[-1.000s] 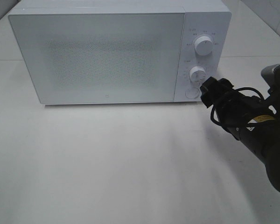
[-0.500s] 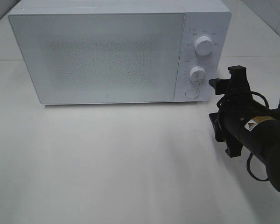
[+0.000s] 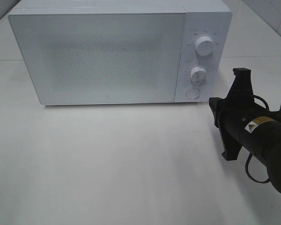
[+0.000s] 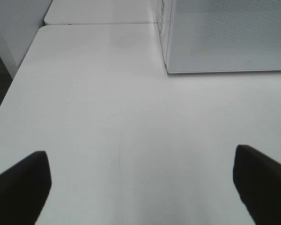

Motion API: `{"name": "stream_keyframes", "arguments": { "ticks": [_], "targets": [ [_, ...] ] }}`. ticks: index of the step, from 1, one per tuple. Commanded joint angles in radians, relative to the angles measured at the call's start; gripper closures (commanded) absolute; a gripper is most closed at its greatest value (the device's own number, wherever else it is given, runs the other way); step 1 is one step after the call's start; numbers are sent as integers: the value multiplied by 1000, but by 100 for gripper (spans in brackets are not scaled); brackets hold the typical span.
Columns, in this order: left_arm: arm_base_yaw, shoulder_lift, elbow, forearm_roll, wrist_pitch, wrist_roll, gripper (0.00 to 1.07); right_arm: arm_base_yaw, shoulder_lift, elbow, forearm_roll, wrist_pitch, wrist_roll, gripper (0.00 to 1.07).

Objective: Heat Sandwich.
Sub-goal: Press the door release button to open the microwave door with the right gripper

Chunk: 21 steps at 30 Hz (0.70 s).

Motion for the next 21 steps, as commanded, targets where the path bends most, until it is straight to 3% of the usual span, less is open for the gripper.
{"name": "stream_keyframes", "arguments": {
  "ticks": [1,8,21],
  "targets": [
    [1,-28,3,-2,-9,-5,5,2,-5,-4,-8,5,7,107],
    [1,-28,3,-2,-9,-5,5,1,10,-28,-11,44,9,107],
    [1,-28,3,-2,-9,-5,5,-115,136,-167,-159,161,17,107]
  ]
}}
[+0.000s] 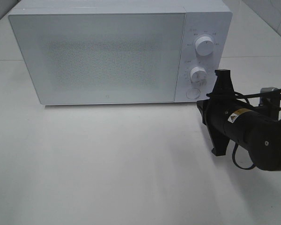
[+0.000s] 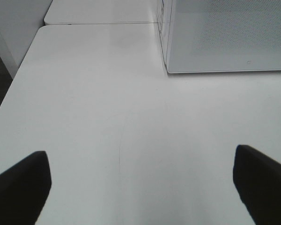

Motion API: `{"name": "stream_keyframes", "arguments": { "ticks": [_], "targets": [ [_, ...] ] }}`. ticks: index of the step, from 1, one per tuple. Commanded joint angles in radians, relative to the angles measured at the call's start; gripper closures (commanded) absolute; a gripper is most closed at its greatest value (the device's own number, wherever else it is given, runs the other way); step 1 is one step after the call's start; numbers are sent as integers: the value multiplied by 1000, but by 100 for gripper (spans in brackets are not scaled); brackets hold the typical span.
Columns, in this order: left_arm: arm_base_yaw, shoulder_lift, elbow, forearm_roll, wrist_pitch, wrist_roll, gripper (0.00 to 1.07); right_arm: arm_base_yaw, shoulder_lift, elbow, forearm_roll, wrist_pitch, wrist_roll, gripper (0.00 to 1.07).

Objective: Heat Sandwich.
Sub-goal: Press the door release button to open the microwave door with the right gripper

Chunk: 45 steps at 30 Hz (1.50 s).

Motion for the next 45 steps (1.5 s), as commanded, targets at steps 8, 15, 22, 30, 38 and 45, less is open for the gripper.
{"name": "stream_keyframes", "arguments": {
  "ticks": [8,15,22,30,38,45],
  "targets": [
    [1,-28,3,-2,-9,-5,5,-84,97,-128,-84,53,0,107],
    [1,-28,3,-2,-9,-5,5,-134,154,-213,-127,96,-2,107],
    [1,-28,3,-2,-9,-5,5,-158,200,-283,-136,135,-8,107],
    [1,-28,3,-2,-9,-5,5,-166,242,-322,-119,94,-10,107],
    [1,-28,3,-2,-9,-5,5,-166,244,-322,-101,-102,-12,107],
    [1,-28,3,-2,-9,-5,5,-166,244,-373,-93,-134,-33,107]
  ]
}}
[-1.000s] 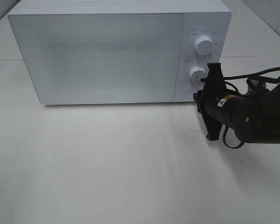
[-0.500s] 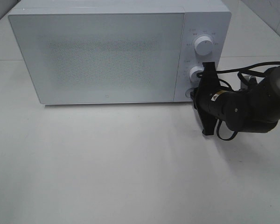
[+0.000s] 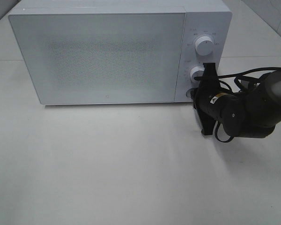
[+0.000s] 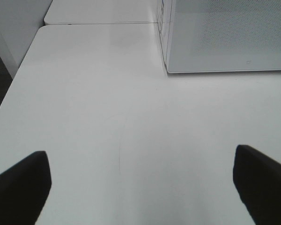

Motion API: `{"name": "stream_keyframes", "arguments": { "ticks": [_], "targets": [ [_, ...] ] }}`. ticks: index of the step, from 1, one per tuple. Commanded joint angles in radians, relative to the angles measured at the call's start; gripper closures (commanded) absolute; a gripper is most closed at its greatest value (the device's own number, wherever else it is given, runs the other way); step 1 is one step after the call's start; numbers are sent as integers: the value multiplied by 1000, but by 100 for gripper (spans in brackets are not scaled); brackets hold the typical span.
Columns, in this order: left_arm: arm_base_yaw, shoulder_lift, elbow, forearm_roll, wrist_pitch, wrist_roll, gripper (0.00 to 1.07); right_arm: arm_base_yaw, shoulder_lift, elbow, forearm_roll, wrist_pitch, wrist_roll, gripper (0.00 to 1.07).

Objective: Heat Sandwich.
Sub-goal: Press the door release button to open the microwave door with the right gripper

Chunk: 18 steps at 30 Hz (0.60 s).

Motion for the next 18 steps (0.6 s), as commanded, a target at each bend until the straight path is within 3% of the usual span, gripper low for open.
{"name": "stream_keyframes", "arguments": {
  "ticks": [1,9,18],
  "targets": [
    [1,-28,3,-2,-9,-5,5,-11,-11,-92,25,-224,-51,107],
    [1,-28,3,-2,-9,-5,5,-24,42,-193,21,-268,-51,107],
    [1,-28,3,-2,-9,-5,5,-24,45,-196,14,-199,-55,107]
  ]
}}
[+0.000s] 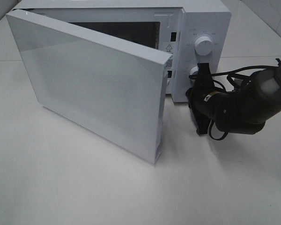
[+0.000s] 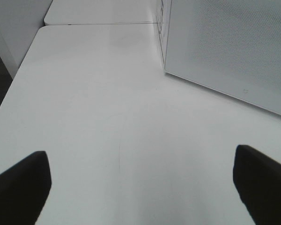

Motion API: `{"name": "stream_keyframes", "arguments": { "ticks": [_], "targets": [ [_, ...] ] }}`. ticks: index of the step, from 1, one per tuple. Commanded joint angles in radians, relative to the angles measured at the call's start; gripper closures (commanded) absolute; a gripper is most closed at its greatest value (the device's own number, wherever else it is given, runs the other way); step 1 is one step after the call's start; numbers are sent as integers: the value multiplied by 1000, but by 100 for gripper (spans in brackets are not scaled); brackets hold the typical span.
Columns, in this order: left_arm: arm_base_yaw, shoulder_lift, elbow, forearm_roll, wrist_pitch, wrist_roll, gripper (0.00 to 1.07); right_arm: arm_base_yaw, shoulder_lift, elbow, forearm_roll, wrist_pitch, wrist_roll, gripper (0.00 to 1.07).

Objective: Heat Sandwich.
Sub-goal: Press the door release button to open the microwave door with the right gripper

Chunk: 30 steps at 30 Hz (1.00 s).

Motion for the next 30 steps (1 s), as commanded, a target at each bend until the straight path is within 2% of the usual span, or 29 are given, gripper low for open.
{"name": "stream_keyframes", "arguments": {
  "ticks": [1,12,24,30],
  "targets": [
    [1,-28,3,-2,-9,-5,5,-36,-2,-119,-26,-246,-29,107],
    [1,-28,3,-2,-9,-5,5,-36,-12,-108,-33,-167,-33,107],
    [1,-28,3,-2,-9,-5,5,-36,-64,-25,-66,48,-30,107],
    [1,-28,3,-2,-9,-5,5,-36,-126,62,-90,101,-24,107]
  ]
}}
